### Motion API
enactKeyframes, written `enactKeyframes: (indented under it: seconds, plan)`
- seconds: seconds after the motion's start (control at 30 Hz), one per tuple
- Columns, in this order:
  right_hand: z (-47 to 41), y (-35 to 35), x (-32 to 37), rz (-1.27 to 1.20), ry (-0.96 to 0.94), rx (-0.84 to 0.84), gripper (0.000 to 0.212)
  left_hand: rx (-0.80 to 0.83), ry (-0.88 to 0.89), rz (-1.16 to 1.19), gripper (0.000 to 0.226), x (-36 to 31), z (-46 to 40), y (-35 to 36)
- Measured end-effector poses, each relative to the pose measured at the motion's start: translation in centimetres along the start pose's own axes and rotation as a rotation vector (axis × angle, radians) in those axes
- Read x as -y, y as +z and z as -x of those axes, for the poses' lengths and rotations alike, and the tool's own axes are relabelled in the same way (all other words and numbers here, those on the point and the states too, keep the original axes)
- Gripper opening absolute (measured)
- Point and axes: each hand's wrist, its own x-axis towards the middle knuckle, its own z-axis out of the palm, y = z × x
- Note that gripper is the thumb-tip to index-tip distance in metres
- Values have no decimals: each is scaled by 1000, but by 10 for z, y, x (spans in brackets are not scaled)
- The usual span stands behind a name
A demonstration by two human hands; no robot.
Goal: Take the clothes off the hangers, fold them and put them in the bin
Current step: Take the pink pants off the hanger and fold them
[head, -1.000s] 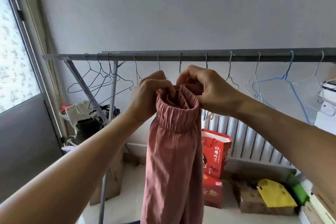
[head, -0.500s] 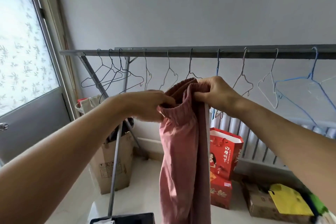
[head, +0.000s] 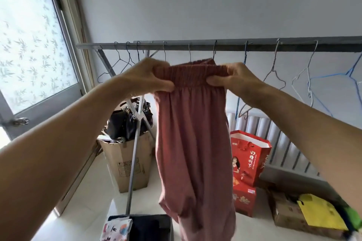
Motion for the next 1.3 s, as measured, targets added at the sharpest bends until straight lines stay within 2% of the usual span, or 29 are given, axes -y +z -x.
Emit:
enactKeyframes:
  seconds: [0.13,0.23,0.3,0.37,0.4,0.47,0.53,0.6,0.67,0.73,0.8,0.87,0.93,0.97,1.03,1.1,1.17,1.3]
  plan:
    - [-6,10,9,-349,-23,-20,12,-259,61,218,37,-4,-6,0]
    - [-16,21,15,-418,-63,-121,13,-396,22,547,56,-9,-8,3]
    - [-22,26,19,-407,-104,-218,16,-337,-53,643,43,-8,-4,6]
    - [-27,29,22,-439,-111,-265,16,-163,-158,513,26,-4,7,13]
    - [-29,30,23,-453,-116,-273,17,-134,-201,491,19,1,11,18]
    - [-32,32,21,-485,-109,-283,17,-220,-255,632,6,7,14,23]
    - [-28,34,16,-540,-64,-232,28,-319,-277,748,4,9,12,23]
    - [-18,36,6,-590,2,-53,51,-379,-293,792,7,8,10,21]
    - [-1,47,-11,-557,90,182,43,-427,-312,828,11,8,7,19]
    - [17,64,-28,-487,194,331,32,-469,-325,858,13,9,6,18]
    - [27,77,-41,-442,266,367,30,-504,-346,868,12,12,6,15]
    - [31,81,-41,-511,338,326,13,-534,-383,847,12,20,8,10]
    - [31,79,-34,-622,410,263,16,-547,-451,812,12,31,14,3]
    - [30,77,-31,-669,431,246,19,-526,-481,816,12,37,17,-1]
    - [28,76,-25,-773,458,230,24,-406,-475,904,27,44,25,-7]
    - [26,77,-18,-889,471,215,27,-282,-330,977,39,45,35,-10]
    - [21,79,-11,-988,419,169,28,-219,-253,965,38,52,50,-1]
    - [9,82,-2,-1044,309,127,51,-51,-423,901,83,88,94,42]
